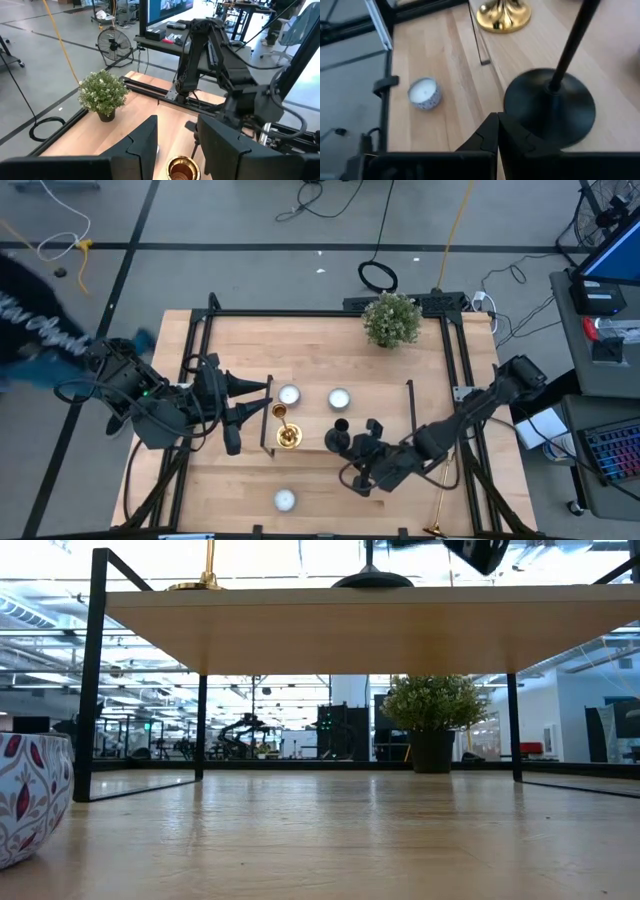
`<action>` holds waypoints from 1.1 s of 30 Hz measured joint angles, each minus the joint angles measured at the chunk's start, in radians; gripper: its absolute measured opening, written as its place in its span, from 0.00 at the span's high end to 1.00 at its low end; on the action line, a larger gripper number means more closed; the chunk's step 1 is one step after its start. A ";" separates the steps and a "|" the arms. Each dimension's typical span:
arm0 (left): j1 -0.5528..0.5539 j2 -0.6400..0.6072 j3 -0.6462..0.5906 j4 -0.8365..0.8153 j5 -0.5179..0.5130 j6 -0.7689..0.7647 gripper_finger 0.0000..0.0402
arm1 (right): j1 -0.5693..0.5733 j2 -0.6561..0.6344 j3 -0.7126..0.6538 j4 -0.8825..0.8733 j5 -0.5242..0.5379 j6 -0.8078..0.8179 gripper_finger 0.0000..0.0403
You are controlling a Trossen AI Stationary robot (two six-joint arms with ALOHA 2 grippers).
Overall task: Pick & Place candle stick holders
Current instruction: Put the black candleholder on the shelf
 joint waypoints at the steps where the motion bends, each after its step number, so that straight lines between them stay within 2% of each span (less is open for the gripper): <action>1: -0.002 0.000 0.000 0.000 0.000 -0.001 0.64 | -0.001 0.007 0.000 0.005 0.000 0.000 1.00; 33: -0.005 0.000 0.000 -0.007 0.000 -0.004 0.64 | -0.014 0.023 0.000 0.025 0.063 -0.002 1.00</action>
